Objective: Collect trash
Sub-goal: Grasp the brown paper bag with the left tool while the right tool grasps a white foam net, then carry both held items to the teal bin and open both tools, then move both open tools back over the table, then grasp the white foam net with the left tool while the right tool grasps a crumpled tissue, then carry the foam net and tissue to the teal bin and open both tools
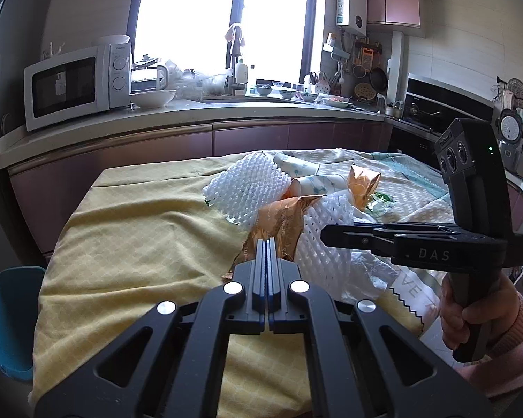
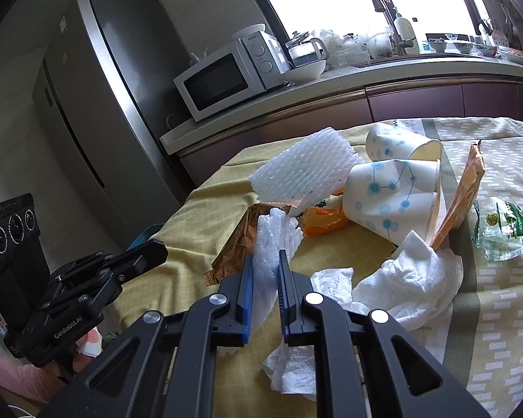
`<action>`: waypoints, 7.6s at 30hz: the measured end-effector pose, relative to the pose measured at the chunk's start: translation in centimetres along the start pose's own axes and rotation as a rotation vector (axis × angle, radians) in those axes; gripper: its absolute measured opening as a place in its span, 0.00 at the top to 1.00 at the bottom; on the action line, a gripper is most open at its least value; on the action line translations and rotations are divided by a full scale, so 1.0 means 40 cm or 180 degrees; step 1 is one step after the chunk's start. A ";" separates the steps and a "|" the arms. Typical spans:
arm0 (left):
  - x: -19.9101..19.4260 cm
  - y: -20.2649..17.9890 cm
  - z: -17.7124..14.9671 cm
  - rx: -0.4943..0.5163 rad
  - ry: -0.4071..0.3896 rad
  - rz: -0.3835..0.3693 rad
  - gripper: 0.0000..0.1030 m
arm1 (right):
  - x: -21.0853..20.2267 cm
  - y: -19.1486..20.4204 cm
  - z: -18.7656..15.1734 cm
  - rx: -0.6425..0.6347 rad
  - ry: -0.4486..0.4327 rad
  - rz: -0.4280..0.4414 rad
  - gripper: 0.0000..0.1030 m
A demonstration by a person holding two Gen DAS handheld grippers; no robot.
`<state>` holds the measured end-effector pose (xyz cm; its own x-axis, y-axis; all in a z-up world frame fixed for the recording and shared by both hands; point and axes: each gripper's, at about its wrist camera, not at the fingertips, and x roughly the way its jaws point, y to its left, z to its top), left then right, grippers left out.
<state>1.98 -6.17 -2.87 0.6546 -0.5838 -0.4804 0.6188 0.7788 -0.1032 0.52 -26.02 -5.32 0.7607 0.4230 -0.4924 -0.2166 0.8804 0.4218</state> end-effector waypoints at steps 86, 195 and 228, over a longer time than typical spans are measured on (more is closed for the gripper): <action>-0.187 0.788 -0.181 -0.1371 0.0475 0.2036 0.72 | 0.648 0.559 0.127 -0.0554 0.1288 0.0985 0.71; -0.188 0.432 -0.018 -0.1327 0.0139 0.0616 0.89 | 0.134 0.181 0.066 -0.0471 0.0436 0.0812 0.91; -0.415 0.643 -0.137 -0.1810 0.0022 0.1628 0.89 | 0.373 0.434 0.129 -0.0865 0.0736 0.1385 0.91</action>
<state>4.65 24.83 -2.34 0.7955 -0.1188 -0.5941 -0.0806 0.9511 -0.2981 11.26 -5.52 -1.41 0.4186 0.7686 -0.4839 -0.6537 0.6248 0.4270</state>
